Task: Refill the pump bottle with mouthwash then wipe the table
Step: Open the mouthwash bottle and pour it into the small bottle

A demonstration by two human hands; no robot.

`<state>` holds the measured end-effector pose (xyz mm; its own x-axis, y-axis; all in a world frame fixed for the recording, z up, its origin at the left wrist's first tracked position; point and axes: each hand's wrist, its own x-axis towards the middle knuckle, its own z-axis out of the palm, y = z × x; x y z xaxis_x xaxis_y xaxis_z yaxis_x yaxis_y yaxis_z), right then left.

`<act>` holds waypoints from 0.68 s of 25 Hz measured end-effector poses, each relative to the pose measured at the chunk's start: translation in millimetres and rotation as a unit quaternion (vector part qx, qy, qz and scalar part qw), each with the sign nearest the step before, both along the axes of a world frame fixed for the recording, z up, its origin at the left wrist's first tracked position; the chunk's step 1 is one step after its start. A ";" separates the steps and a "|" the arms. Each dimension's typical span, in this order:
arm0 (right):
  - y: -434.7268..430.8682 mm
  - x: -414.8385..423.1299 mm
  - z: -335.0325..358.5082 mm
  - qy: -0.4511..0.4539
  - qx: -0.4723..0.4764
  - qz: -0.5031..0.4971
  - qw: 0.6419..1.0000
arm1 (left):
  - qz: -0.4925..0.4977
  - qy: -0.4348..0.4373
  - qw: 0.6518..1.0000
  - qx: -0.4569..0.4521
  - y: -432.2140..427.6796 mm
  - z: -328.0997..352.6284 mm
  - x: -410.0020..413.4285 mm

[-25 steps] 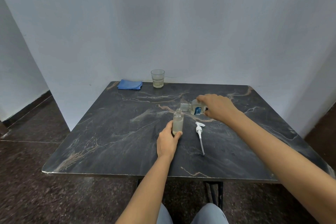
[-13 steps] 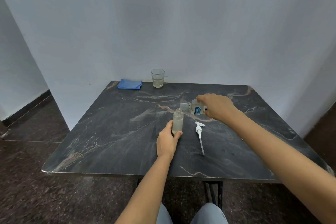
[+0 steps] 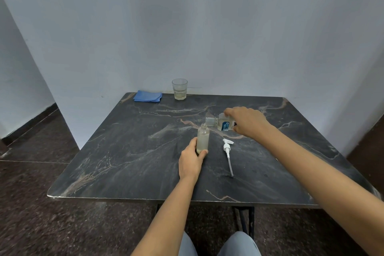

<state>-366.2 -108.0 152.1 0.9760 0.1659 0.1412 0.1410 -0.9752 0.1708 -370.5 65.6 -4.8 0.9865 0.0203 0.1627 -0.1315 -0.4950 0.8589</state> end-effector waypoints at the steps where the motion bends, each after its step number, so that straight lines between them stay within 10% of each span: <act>1: 0.4 0.0 0.2 0.000 0.000 0.000 1.000 | 0.000 -0.001 1.000 0.001 0.0 -0.1 0.1; 17: 1.6 1.4 0.0 -0.004 -0.010 0.005 1.000 | 0.005 -0.006 1.000 0.010 0.2 -0.8 0.5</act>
<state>-364.8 -106.4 152.1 0.9730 0.1795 0.1451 0.1502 -0.9698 0.1922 -369.9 65.8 -5.6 0.9841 0.0260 0.1757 -0.1377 -0.5129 0.8474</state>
